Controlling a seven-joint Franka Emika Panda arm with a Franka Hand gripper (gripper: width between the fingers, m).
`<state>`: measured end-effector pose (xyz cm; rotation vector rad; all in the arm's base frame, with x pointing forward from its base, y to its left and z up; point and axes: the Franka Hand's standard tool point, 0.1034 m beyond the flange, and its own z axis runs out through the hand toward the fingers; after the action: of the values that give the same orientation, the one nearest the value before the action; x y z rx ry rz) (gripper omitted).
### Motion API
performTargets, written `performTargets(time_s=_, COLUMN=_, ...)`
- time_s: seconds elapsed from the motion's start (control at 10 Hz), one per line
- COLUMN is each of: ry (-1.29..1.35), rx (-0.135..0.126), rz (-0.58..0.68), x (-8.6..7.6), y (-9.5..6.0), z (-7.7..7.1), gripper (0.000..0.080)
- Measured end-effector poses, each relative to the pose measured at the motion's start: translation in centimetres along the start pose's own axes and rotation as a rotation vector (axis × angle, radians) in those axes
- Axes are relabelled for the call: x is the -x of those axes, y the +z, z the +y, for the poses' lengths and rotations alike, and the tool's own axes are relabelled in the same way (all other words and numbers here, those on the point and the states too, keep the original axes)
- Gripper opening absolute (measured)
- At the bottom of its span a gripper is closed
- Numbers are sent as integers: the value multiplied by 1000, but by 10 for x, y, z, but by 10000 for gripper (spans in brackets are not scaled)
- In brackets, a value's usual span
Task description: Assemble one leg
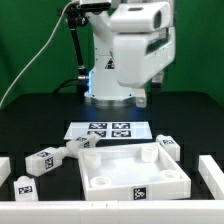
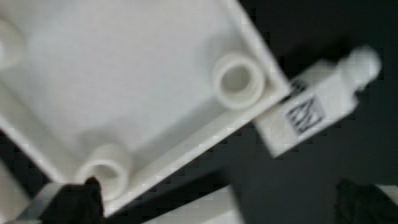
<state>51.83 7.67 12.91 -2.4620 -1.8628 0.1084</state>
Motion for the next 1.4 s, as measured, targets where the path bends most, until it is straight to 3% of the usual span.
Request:
performTargets(time_s=0.4, ry=-21, rx=-2, rz=-1, x=4, y=3, z=-1, gripper=649)
performTargets(time_s=0.6, ry=-231, rx=57, rz=16, x=18, y=15, z=3, gripper=649)
performTargets(time_s=0.7, ry=-331, rx=61, rz=11, x=27, y=21, z=3, gripper=649)
performTargets(time_s=1.2, ry=-358, rx=52, rz=3, x=33, y=29, z=5, gripper=649)
performTargets(time_s=1.3, ry=-433, rx=61, rz=11, x=43, y=42, z=5, gripper=649)
performTargets(time_s=1.4, ry=-443, rx=50, rz=17, x=57, y=60, z=4, gripper=649)
